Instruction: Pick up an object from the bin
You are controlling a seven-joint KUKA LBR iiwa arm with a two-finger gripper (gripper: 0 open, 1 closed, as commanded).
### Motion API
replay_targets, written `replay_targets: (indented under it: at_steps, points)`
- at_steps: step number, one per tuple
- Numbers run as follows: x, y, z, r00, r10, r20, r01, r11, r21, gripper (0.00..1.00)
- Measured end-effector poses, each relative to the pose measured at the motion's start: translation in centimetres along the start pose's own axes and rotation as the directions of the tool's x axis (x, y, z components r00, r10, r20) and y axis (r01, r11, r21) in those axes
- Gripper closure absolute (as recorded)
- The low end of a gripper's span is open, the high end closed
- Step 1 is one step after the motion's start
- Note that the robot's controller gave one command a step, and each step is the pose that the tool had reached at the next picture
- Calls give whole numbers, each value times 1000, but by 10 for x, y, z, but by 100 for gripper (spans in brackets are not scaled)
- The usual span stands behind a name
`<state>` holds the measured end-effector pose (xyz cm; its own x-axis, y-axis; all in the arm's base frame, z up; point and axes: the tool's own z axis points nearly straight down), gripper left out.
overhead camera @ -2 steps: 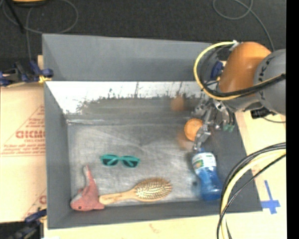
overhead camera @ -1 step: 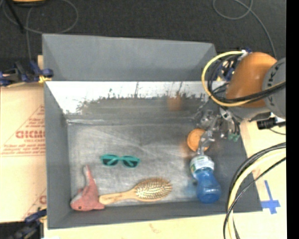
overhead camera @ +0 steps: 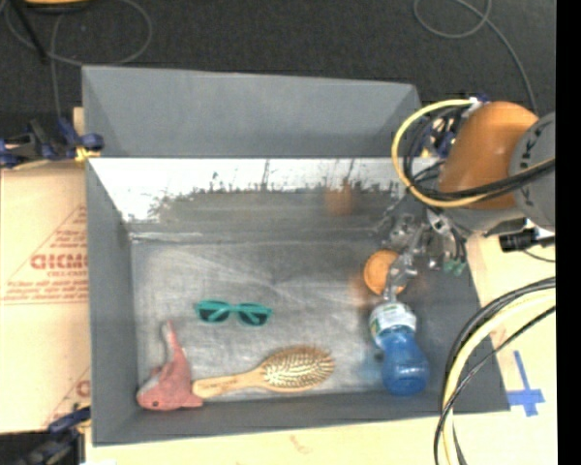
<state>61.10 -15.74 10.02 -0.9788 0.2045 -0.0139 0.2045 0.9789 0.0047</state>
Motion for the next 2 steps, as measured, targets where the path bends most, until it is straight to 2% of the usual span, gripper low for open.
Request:
replay_targets:
  at_steps: [1,2]
  points:
    - [-3,10,-99,1000,7,-10,-7,1000,5,100]
    - [-3,9,-99,1000,6,-10,-6,1000,6,100]
